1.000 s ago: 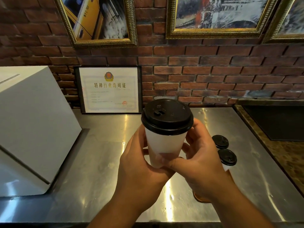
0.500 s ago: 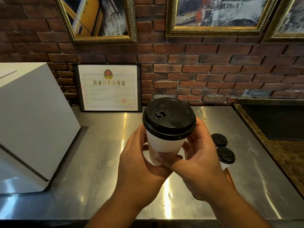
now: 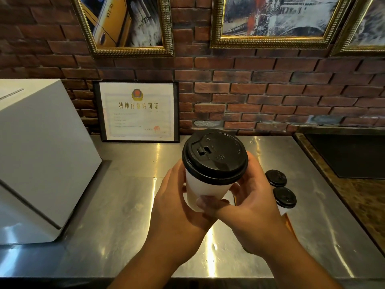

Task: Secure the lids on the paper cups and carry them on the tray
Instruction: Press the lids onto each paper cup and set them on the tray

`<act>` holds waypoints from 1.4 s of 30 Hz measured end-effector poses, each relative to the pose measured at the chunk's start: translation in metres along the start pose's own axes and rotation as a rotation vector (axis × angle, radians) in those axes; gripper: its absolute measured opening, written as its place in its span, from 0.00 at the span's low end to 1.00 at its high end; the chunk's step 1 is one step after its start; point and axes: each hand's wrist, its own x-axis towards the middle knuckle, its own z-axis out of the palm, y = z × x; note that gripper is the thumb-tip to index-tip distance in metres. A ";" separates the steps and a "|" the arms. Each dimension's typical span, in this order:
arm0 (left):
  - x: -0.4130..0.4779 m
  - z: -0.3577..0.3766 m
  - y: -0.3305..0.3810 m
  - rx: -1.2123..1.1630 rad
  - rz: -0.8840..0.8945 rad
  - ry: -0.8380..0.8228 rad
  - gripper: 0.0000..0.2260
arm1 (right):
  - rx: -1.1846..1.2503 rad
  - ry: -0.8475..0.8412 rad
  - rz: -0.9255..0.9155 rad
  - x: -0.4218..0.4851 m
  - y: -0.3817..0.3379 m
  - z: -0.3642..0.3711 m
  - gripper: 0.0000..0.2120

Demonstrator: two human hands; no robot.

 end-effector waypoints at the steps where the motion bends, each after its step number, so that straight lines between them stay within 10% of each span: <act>1: -0.001 0.000 0.000 -0.001 0.002 -0.001 0.38 | -0.016 0.002 -0.003 0.000 -0.001 0.000 0.43; 35: -0.006 0.004 0.003 -0.093 -0.044 -0.021 0.43 | -0.076 -0.003 0.011 -0.006 -0.008 -0.008 0.41; 39: -0.005 0.009 -0.008 -0.184 -0.227 -0.103 0.27 | -0.057 -0.037 0.026 -0.007 -0.008 -0.009 0.44; 42: -0.008 0.005 -0.001 -0.126 -0.073 -0.103 0.43 | -0.047 -0.061 0.026 -0.008 -0.009 -0.011 0.43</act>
